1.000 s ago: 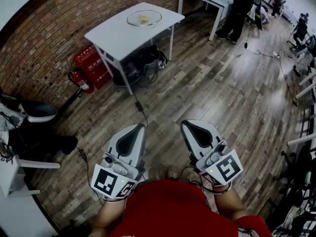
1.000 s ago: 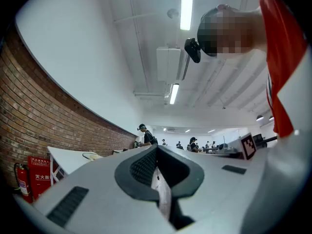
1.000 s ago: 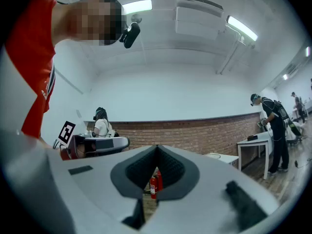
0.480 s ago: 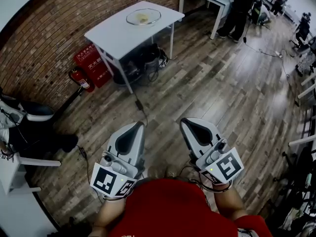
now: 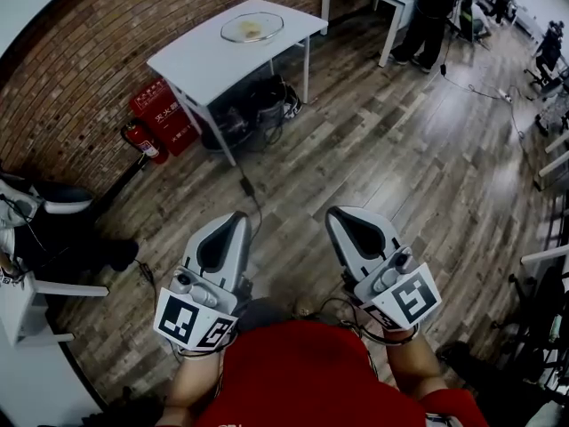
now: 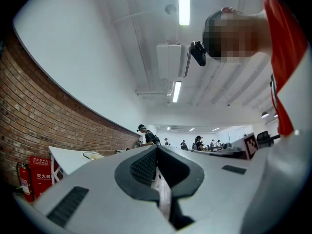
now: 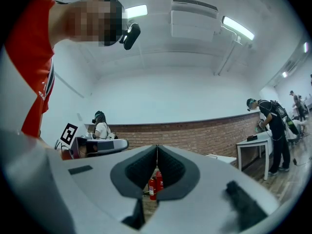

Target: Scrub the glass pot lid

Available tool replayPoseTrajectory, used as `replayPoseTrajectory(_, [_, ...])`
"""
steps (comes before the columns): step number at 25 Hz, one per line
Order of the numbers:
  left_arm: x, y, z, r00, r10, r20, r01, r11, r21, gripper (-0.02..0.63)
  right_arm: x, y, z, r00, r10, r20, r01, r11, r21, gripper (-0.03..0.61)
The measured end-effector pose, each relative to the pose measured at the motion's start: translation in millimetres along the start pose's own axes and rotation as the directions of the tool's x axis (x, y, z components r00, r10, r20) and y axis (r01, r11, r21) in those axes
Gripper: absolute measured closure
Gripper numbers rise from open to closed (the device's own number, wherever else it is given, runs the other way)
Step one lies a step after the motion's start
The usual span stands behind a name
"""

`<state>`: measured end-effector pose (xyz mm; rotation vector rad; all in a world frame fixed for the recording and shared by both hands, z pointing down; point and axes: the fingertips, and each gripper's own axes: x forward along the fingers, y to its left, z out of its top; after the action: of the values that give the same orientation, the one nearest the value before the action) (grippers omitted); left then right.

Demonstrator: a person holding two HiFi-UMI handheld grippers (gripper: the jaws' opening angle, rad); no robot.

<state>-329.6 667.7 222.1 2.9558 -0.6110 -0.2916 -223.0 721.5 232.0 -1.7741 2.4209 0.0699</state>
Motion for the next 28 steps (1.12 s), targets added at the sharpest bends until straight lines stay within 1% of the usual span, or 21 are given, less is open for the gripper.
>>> replayPoseTrajectory(4, [11, 4, -3, 1.0, 0.02, -0.004, -0.02, 1.0, -0.004, 0.597, -3, -17, -3, 1.0, -0.01, -0.009, 0.01, 1.0, 0.009, 0.549])
replayPoseTrajectory(8, [24, 11, -4, 1.0, 0.023, -0.006, -0.023, 1.0, 0.002, 0.597, 4, -32, -6, 1.0, -0.011, -0.014, 0.012, 1.0, 0.013, 0.549])
replayPoseTrajectory(14, [53, 42, -10, 1.0, 0.023, 0.003, -0.023, 1.0, 0.006, 0.597, 34, -60, -13, 1.0, -0.011, -0.021, 0.011, 1.0, 0.005, 0.549])
replayPoseTrajectory(18, [79, 77, -12, 1.0, 0.019, 0.011, -0.019, 1.0, 0.019, 0.597, 71, -84, -21, 1.0, -0.012, -0.026, 0.012, 1.0, -0.008, 0.549])
replayPoseTrajectory(24, [123, 145, -8, 1.0, 0.016, 0.018, -0.016, 0.999, 0.029, 0.597, 141, -121, -24, 1.0, -0.013, -0.023, 0.013, 1.0, -0.017, 0.549])
replayPoseTrajectory(28, [154, 188, -4, 1.0, 0.005, 0.021, -0.006, 0.999, 0.037, 0.597, 189, -150, -23, 1.0, -0.028, -0.013, 0.028, 0.999, -0.025, 0.549])
